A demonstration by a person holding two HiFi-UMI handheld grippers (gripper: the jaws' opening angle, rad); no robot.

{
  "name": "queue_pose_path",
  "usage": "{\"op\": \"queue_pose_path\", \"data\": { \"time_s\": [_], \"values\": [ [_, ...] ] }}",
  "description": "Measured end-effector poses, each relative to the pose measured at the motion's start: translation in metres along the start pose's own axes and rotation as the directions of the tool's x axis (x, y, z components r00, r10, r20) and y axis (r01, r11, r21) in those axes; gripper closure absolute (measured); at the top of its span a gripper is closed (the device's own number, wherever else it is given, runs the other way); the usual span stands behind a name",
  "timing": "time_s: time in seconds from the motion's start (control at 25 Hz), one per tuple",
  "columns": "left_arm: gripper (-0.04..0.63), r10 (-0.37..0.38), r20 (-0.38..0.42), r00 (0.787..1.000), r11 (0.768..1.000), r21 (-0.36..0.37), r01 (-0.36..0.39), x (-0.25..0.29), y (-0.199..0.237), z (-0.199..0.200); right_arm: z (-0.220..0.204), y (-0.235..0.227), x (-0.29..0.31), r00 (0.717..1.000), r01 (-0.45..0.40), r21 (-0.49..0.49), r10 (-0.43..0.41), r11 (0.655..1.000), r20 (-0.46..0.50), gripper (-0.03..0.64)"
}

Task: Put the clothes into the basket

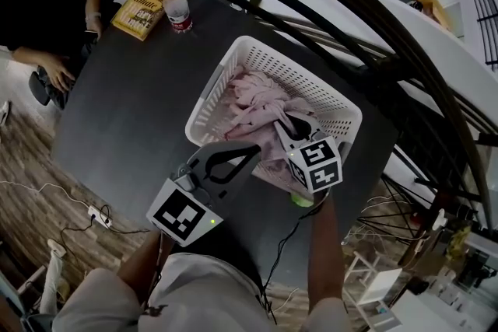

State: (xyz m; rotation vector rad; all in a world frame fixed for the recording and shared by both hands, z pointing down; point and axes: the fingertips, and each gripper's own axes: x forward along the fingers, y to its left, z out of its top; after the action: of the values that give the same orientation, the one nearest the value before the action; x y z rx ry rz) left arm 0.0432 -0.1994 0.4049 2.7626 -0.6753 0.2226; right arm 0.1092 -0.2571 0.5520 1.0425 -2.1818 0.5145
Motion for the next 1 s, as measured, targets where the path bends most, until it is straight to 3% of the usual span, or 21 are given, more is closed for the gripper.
{"op": "queue_pose_path", "data": {
  "time_s": [1.0],
  "values": [
    [0.592, 0.024, -0.059, 0.998, 0.999, -0.028, -0.026, 0.007, 0.007, -0.016, -0.024, 0.001, 0.026, 0.995, -0.008, -0.063, 0.001, 0.998, -0.099, 0.541]
  ]
}}
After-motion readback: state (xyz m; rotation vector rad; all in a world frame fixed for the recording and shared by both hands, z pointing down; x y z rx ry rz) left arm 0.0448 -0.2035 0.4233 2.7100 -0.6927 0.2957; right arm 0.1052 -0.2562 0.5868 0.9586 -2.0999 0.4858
